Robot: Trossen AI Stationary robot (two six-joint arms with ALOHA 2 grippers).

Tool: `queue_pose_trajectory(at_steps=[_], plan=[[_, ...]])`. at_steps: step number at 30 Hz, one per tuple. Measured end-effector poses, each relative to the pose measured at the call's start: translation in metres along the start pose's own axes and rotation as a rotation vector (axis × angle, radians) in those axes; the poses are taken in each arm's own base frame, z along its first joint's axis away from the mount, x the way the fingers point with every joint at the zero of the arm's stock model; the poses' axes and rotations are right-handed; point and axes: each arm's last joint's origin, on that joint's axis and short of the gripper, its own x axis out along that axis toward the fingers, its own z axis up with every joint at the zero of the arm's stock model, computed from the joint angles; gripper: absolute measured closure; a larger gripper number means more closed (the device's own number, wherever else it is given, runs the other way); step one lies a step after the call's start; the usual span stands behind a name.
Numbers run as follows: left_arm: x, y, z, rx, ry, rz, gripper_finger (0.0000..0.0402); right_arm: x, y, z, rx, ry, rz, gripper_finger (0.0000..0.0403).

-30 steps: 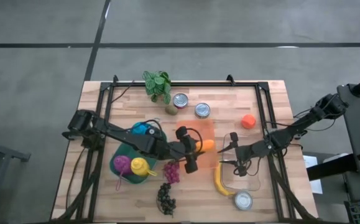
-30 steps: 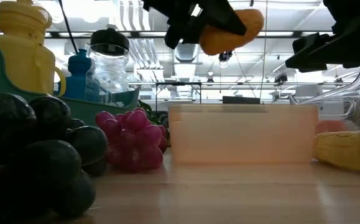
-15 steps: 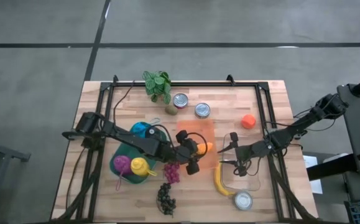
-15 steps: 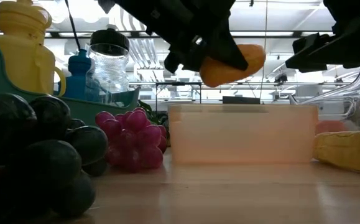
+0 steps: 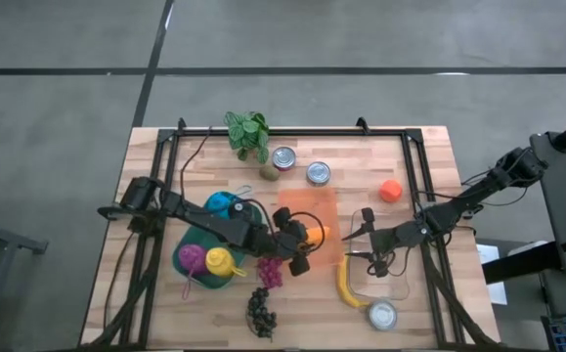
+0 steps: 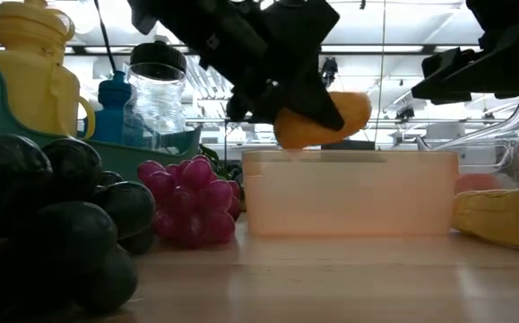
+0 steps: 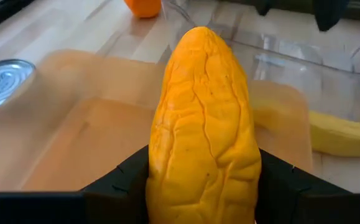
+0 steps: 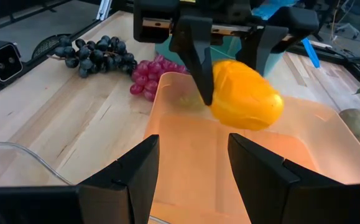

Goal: Pick & Place Food Item
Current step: Put the yellow mango into the orange bin, then put the purple grapes into the orange bin

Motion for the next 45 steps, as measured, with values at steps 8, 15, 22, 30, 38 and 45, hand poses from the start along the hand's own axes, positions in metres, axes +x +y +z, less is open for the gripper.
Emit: queue_pose_trajectory(at_steps=[8, 15, 22, 30, 38, 45], plan=[[-0.001, -0.001, -0.004, 0.019, 0.031, -0.005, 0.0199, 0.0, 0.0, 0.0, 0.0, 0.0, 0.0, 0.0214], [0.003, -0.002, -0.011, 0.04, 0.069, 0.01, 0.0199, 0.0, 0.0, 0.0, 0.0, 0.0, 0.0, 0.0214], [0.008, -0.003, -0.016, 0.024, 0.079, 0.012, 0.0199, 0.0, 0.0, 0.0, 0.0, 0.0, -0.001, 0.0214], [0.008, -0.004, -0.016, -0.008, 0.086, -0.01, 0.0176, 0.0, 0.0, 0.0, 0.0, 0.001, -0.001, 0.0214], [0.008, -0.004, -0.017, -0.025, 0.102, -0.034, 0.0133, 0.0, 0.0, 0.0, 0.0, 0.001, -0.001, 0.0214], [0.008, -0.004, -0.017, -0.027, 0.107, -0.043, 0.0117, 0.0, 0.0, 0.0, 0.0, 0.001, 0.0, 0.0214]])
